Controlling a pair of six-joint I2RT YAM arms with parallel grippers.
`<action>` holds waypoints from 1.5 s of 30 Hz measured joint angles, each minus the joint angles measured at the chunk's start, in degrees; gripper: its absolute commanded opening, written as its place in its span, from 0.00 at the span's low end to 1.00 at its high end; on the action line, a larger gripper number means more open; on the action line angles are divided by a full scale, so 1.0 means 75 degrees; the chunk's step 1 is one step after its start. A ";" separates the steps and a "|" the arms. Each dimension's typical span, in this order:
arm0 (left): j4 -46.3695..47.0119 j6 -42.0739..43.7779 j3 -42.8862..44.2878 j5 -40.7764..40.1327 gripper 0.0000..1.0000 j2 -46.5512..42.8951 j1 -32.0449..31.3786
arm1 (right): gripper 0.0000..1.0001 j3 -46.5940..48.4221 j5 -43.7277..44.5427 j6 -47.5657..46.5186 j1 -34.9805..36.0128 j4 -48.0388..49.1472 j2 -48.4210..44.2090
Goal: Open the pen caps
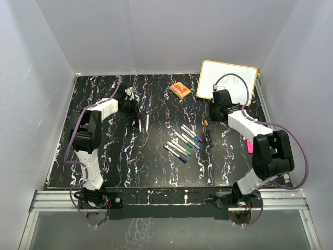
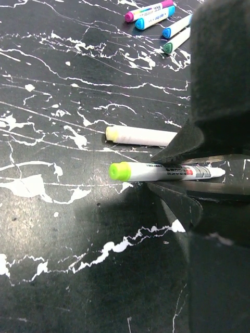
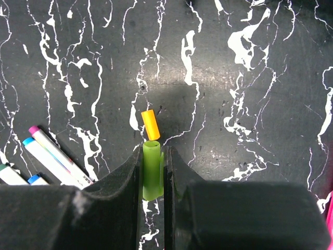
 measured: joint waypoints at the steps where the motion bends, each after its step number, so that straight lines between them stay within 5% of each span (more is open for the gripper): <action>1: 0.0006 0.0000 0.0000 0.0003 0.17 0.0000 -0.0017 | 0.00 0.0003 0.0006 -0.0006 -0.0009 0.0003 0.0015; 22: 0.0207 -0.0195 -0.0428 -0.0326 0.37 -0.0408 -0.0125 | 0.00 0.0277 0.0111 -0.0029 -0.0309 0.0055 0.1236; 30: 0.1244 -0.0857 -0.2296 -0.0985 0.77 -0.3701 -0.0122 | 0.08 0.0408 0.0105 -0.0029 -0.0408 0.0073 0.1667; 32: 0.1778 -0.1084 -0.2838 -0.1008 0.96 -0.4759 -0.0125 | 0.12 0.0408 0.0102 -0.0029 -0.0408 0.0064 0.1728; 38: 0.2990 -0.1740 -0.4022 -0.0825 0.99 -0.6645 -0.0128 | 0.29 0.0434 0.0082 -0.0017 -0.0428 0.0067 0.1769; 45: 0.3416 -0.2247 -0.4826 -0.0516 0.99 -0.7082 -0.0128 | 0.32 0.0437 0.0085 -0.0003 -0.0449 0.0058 0.1766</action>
